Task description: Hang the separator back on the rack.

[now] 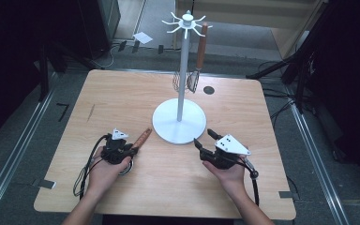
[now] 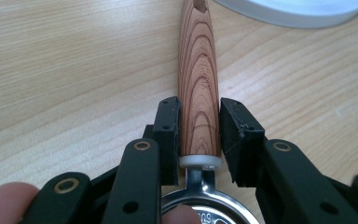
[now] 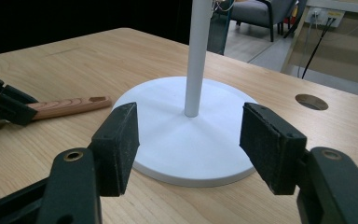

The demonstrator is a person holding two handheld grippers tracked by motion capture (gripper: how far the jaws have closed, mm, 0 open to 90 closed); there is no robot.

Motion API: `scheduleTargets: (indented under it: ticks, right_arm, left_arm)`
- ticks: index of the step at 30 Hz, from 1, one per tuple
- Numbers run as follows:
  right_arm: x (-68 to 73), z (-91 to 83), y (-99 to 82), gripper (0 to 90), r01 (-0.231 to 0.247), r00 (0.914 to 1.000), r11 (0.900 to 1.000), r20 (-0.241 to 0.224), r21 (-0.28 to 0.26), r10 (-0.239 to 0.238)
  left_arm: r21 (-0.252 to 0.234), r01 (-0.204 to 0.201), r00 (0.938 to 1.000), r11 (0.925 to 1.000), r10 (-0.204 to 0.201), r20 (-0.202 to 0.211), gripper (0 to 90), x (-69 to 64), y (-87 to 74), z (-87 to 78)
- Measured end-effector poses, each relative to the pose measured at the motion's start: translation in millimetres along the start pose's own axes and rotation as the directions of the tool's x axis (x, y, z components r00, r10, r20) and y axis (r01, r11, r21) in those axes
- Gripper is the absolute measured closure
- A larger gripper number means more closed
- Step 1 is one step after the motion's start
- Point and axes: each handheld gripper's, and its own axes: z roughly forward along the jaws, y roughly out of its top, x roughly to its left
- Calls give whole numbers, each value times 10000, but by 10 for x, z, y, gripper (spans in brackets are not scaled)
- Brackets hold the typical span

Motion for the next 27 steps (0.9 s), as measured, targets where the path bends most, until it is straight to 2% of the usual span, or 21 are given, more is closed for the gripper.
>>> scheduleTargets:
  ticks: [12,17,19,21,27]
  right_arm:
    - [-14,-32,14,382,-25,10000,10000,-7,-94,25]
    - [-30,-60,18,382,-8,10000,9999,25,-136,9]
    - [-35,-54,18,382,-73,10000,9999,30,-105,73]
    - [-34,-52,20,383,-66,10000,9999,2,-148,66]
    - [-41,-63,24,381,-29,10000,9998,40,-196,30]
  left_arm:
    - [476,-564,9984,9973,561,80,708,-4,-196,-214]
    - [687,-562,9981,9961,543,293,707,51,-251,-292]
    - [771,-683,9975,9947,669,215,704,48,-243,-293]
    - [779,-795,9968,9938,786,147,672,37,-234,-285]
    - [834,-748,9971,9937,736,181,552,30,-183,-258]
